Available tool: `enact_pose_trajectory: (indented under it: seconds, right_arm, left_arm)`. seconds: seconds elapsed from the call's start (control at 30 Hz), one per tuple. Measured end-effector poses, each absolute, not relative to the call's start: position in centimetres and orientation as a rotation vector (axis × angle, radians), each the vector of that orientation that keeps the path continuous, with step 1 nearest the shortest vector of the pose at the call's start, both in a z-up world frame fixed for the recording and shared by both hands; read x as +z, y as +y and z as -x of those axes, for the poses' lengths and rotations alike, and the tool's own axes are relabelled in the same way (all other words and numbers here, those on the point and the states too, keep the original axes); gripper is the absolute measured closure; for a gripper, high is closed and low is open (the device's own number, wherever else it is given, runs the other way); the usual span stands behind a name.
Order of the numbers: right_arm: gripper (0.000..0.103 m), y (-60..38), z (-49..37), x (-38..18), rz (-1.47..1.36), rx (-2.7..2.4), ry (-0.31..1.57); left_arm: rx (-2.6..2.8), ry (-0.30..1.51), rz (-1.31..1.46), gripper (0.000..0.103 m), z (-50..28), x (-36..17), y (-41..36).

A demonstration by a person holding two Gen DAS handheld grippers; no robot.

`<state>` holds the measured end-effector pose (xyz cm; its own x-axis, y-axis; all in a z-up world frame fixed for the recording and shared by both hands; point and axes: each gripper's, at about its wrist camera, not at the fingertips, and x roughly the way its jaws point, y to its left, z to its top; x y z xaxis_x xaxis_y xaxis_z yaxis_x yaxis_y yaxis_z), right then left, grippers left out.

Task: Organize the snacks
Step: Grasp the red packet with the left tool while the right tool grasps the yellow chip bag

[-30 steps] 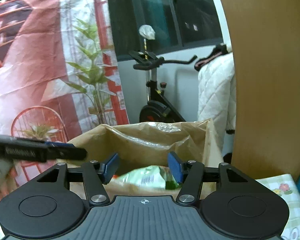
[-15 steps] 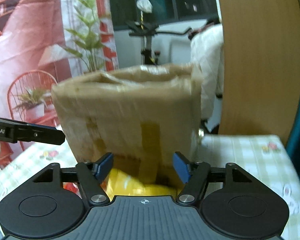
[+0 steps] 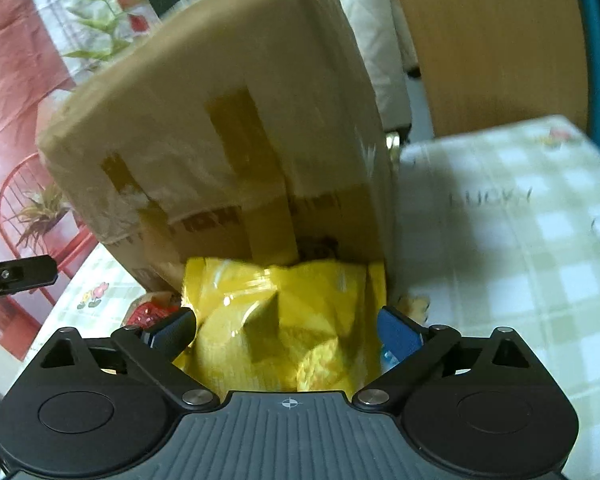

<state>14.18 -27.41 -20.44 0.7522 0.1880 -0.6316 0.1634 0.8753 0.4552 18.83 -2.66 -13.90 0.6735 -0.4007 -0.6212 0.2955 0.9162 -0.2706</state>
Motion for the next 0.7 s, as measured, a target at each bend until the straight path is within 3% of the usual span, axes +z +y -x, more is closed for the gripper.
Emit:
enact_pose_trajectory:
  seconds: [0.2, 0.27, 0.7]
  right_arm:
    - [0.019, -26.4, -14.0, -19.7, -0.451, 0.028, 0.704]
    - [0.028, -26.0, -13.8, -19.3, -0.41, 0.04, 0.706]
    - [0.031, -25.2, -11.9, -16.7, -0.302, 0.0, 0.656]
  left_arm:
    - [-0.367, 0.759, 0.163, 0.048, -18.8, -14.5, -1.9]
    - [-0.352, 0.765, 0.171, 0.048, -18.8, -14.8, -1.5]
    - [-0.243, 0.815, 0.23, 0.053, -18.6, -16.7, 3.0]
